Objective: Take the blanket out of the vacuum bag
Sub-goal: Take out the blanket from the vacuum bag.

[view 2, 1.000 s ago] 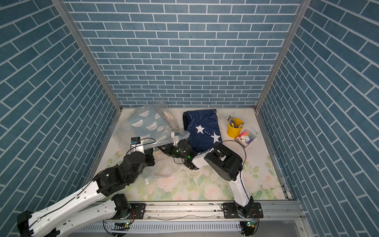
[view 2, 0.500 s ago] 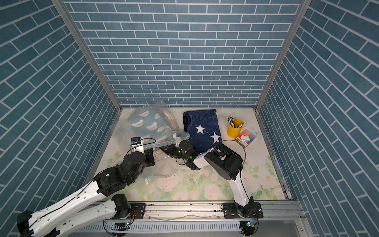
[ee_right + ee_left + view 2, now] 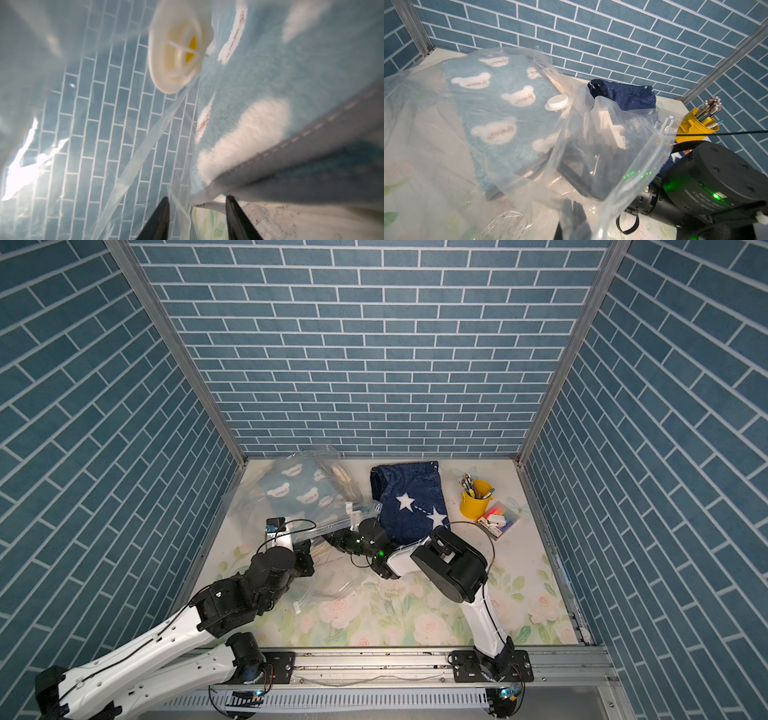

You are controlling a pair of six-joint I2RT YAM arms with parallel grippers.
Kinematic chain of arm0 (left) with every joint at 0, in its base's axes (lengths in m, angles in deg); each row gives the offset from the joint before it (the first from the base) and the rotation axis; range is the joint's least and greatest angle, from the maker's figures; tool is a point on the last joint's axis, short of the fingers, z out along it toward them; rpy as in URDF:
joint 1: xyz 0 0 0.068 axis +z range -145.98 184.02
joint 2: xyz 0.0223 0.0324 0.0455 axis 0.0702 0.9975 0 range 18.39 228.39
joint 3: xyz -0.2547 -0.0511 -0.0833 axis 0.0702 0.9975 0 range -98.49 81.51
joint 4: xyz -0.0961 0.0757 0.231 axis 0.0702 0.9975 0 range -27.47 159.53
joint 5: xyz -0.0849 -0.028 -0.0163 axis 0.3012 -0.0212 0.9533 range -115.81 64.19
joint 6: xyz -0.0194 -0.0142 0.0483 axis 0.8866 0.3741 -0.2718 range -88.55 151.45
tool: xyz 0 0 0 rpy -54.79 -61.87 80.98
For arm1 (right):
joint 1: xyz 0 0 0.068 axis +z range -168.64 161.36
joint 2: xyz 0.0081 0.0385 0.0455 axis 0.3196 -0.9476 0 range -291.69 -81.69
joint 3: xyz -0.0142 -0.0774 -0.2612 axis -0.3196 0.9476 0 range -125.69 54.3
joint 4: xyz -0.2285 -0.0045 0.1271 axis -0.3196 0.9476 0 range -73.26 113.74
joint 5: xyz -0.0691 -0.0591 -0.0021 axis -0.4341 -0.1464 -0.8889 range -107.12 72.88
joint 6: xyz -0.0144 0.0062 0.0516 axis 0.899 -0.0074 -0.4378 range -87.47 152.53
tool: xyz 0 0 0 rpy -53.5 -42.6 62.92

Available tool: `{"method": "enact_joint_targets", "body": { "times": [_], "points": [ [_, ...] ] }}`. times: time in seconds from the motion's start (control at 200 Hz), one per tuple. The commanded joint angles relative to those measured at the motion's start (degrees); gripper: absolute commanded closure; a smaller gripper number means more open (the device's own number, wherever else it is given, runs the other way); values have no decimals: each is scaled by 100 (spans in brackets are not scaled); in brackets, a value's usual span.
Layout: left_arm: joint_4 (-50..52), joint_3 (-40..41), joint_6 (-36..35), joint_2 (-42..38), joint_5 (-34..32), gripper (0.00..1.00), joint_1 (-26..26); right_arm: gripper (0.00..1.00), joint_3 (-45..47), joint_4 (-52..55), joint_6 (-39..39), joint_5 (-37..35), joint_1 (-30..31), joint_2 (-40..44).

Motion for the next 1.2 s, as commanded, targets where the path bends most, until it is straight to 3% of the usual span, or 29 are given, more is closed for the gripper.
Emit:
{"method": "enact_joint_targets", "body": {
  "times": [0.0, 0.63, 0.82, 1.025, 1.195],
  "points": [
    [-159, 37, -35, 23, -12, 98, 13, 55, -116, 18, -71, -40, 2, -187],
    [-182, 28, -41, 33, 19, 98, 13, 53, -15, 273, -25, -17, 59, -178],
    [-231, 54, -43, 42, 17, 98, 13, 53, 67, -172, -181, -77, 43, -311],
    [-238, 55, -34, 51, 40, 98, 13, 52, -255, 482, 122, -161, 40, -341],
    [-261, 103, -18, 42, 41, 98, 15, 51, -343, 252, 24, -184, 14, -426]
  ]
}}
